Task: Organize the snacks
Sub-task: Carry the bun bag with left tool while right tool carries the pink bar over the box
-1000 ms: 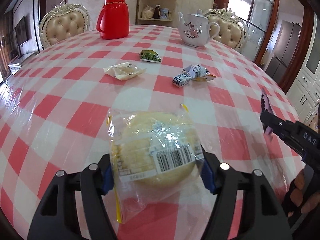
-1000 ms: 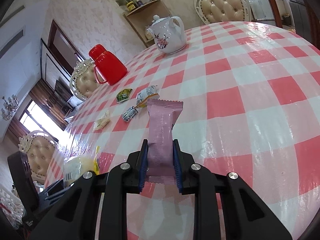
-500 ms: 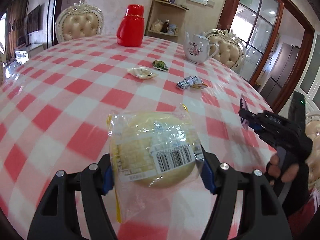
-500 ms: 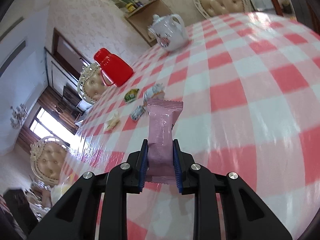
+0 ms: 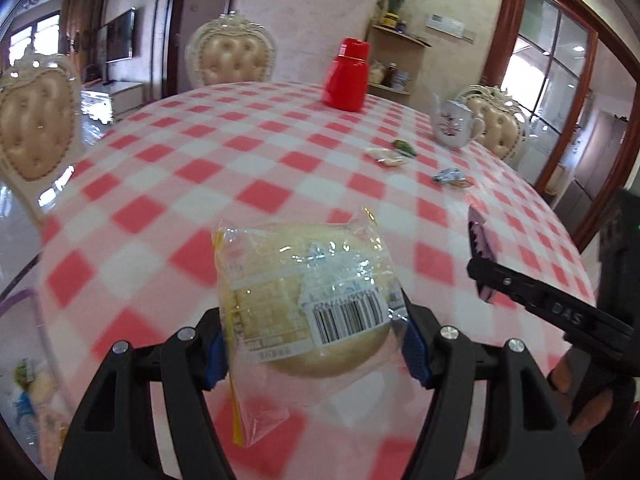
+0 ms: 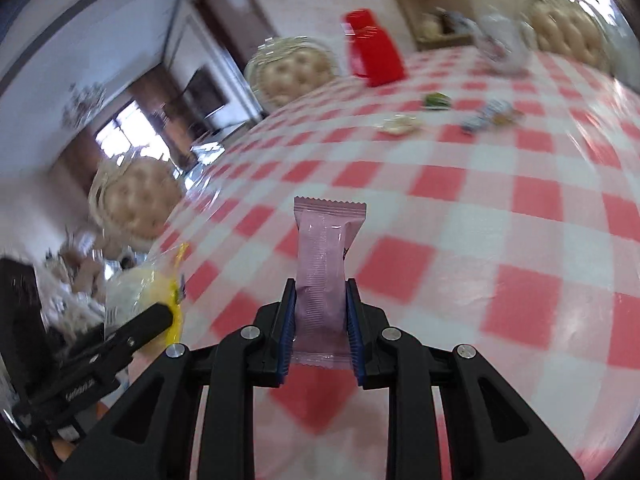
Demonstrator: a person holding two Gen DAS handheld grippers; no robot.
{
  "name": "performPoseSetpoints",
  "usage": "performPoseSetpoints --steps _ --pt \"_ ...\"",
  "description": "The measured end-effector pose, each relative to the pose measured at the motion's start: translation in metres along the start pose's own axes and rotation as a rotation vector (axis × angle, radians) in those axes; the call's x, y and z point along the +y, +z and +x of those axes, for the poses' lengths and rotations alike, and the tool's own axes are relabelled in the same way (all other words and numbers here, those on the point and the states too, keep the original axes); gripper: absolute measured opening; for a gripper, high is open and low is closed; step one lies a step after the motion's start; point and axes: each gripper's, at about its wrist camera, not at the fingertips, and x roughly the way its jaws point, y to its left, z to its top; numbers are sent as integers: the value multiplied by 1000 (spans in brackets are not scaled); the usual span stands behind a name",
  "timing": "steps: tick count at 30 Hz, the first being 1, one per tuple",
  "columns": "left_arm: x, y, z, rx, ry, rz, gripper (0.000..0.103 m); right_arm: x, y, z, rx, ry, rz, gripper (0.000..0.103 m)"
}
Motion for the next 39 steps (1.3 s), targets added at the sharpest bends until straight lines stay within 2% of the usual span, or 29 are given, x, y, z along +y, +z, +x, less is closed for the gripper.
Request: performPoseSetpoints --steps 8,17,28,39 --pt "50 -29 -47 -5 59 9 68 84 -34 -3 27 32 -153 23" --pt "97 -63 -90 -20 102 -5 68 155 -69 6 75 92 -270 23" --pt "191 -100 -124 -8 264 -126 68 241 -119 19 154 192 -451 23" --pt "255 -104 -146 -20 399 -217 68 305 -170 29 229 282 -658 23"
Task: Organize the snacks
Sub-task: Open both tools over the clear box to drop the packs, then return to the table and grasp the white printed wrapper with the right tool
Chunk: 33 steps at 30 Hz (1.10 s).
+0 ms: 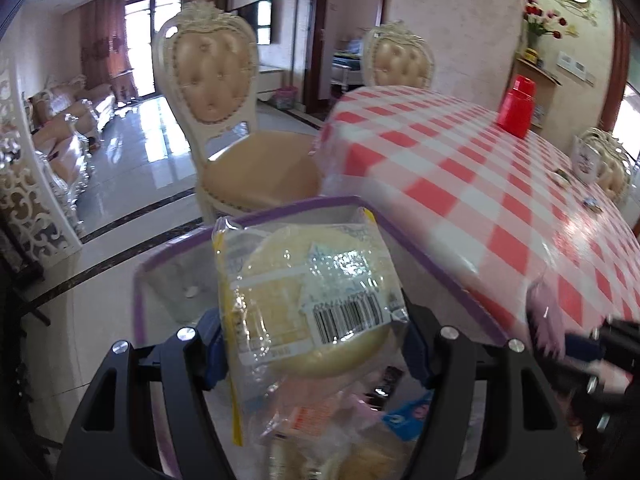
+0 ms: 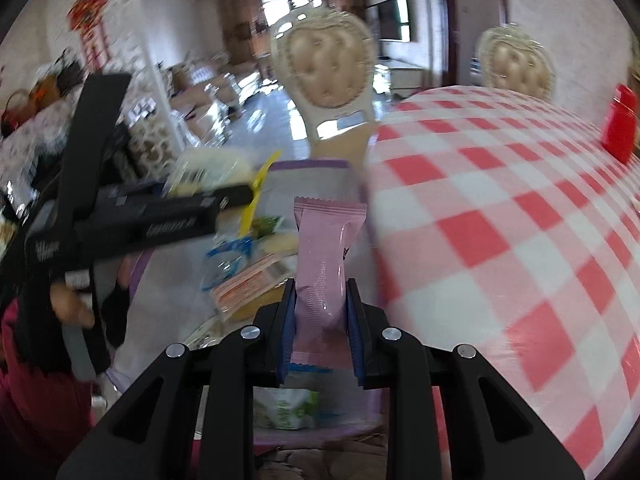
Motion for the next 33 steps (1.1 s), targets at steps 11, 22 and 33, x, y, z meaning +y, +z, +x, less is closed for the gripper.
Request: performPoseSetpoints --steps 11,22,33 --pt "11 8 -9 -27 84 -31 85 2 -3 -9 -45 40 4 65" --pt "-50 44 -41 -152 84 -25 101 -130 -17 -94 -243 -182 288 82" --pt "-334 59 40 56 -445 222 101 -303 -113 -197 -337 -536 651 87"
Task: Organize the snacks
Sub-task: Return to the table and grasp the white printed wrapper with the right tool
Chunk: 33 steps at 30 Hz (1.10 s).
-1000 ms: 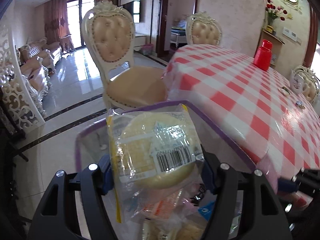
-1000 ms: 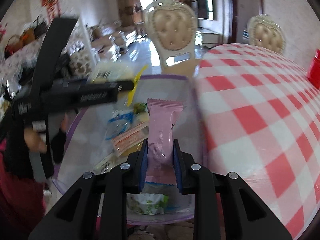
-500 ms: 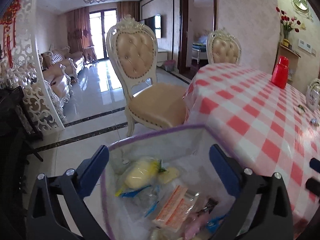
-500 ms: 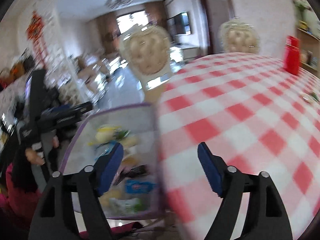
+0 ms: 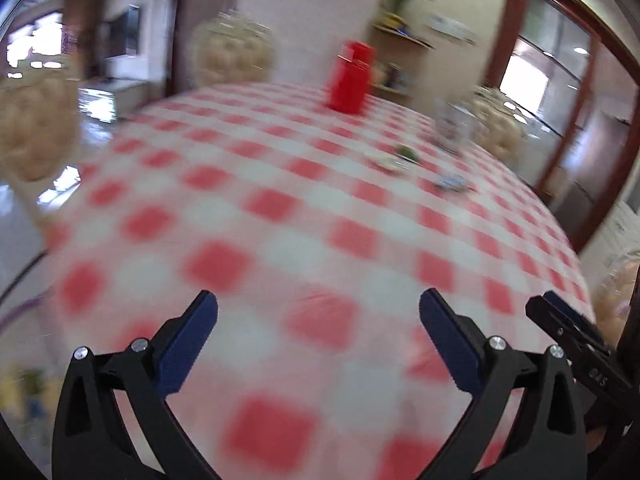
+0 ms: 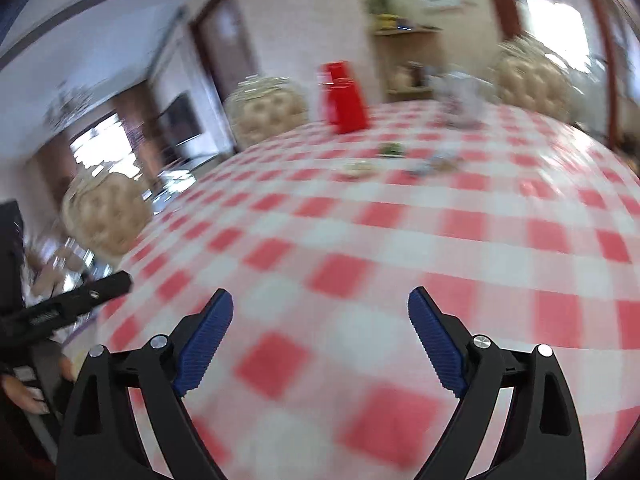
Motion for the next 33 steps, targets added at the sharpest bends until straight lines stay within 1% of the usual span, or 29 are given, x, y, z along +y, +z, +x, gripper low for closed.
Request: performPoseSetpoints --steps 2,3,4,5,6,10,14,16,18,19,20,22,23,27,31,33 --pt "-32 8 48 41 -52 1 101 -34 3 2 1 -55 41 87" --pt "-40 11 61 50 -60 -3 101 -57 4 5 12 -85 79 87" --pt "-53 18 85 63 -71 -14 101 -73 5 9 23 -100 114 87" --pt "-62 23 100 69 -78 -21 101 -92 8 14 37 -110 160 87" --pt "-75 32 118 70 -90 -33 101 -101 9 20 44 -115 183 87" --pt "-98 66 161 26 -97 -89 101 -145 28 43 64 -142 284 87" --pt "-106 87 192 -50 -96 -193 101 -159 55 78 85 -161 286 87" --pt "-105 90 203 -67 -107 -218 101 -159 77 106 104 -183 246 87" --pt "-102 91 212 -13 -146 -213 101 -160 95 126 111 -207 205 87" --pt "-99 91 209 -15 -174 -220 101 -160 109 144 109 -223 176 87" --pt "-96 91 205 -35 -189 -227 101 -161 116 154 108 -230 166 87" --pt "-89 92 198 -86 -174 -244 101 -162 134 185 109 -241 145 87" --pt "-86 93 198 -86 -180 -259 101 -163 143 204 116 -246 141 87" --pt "-75 93 209 -25 -207 -328 101 -161 168 257 147 -275 113 86" --pt "-68 92 212 -5 -212 -369 101 -156 183 287 175 -304 71 86" --pt "-68 92 213 3 -213 -367 101 -151 184 302 232 -322 26 85"
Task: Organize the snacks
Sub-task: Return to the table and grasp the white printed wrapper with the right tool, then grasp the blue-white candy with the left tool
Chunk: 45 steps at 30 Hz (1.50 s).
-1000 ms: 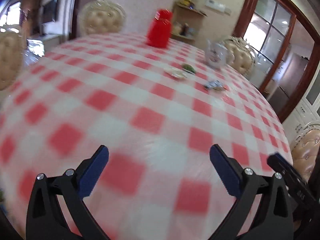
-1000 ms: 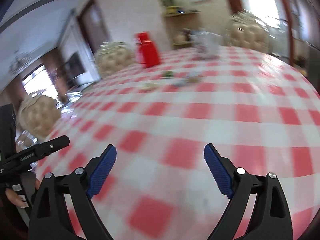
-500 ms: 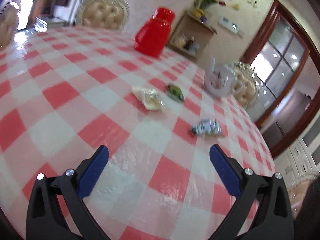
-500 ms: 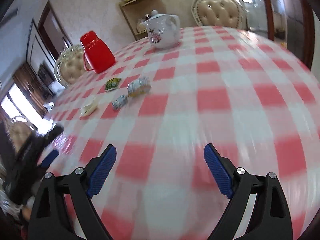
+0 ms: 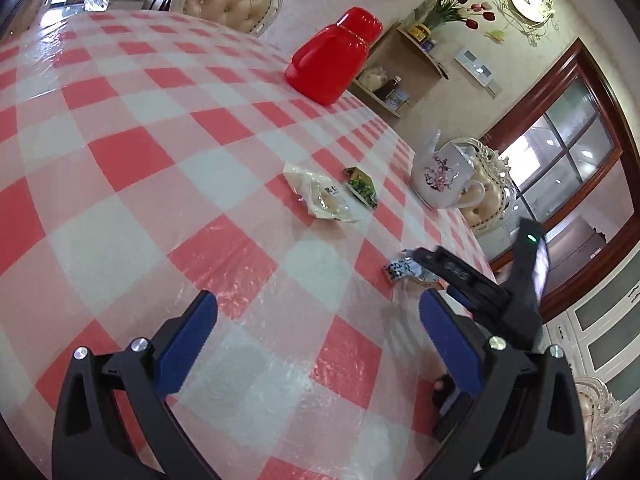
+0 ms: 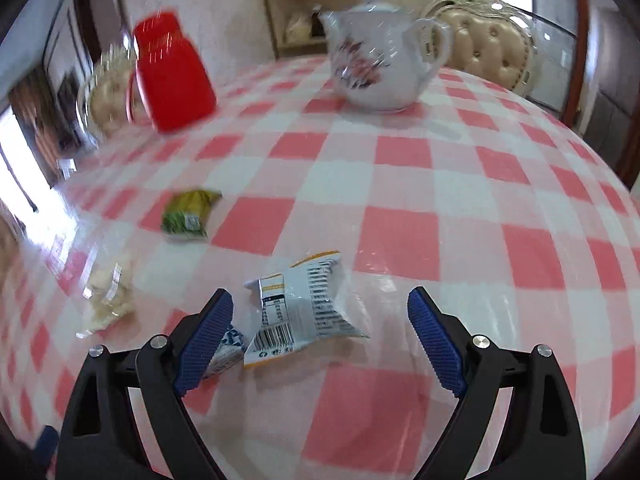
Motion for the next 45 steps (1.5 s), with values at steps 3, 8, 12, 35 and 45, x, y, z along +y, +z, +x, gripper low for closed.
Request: performPoseSetpoints --steps 3,8,12,35,45 --pt "-3 -1 0 8 0 22 101 2 -1 0 4 11 -28 50" --pt "-10 -4 2 16 1 64 101 -15 -41 -54 -57 50 -18 42" --pt "-23 -10 3 31 5 149 101 -46 -84 -120 -147 144 95 41" --pt "-146 -14 158 336 109 884 57 -98 -130 -143 -206 167 308 42" --pt "-142 -39 118 246 111 895 22 -98 -130 -143 -204 171 311 42"
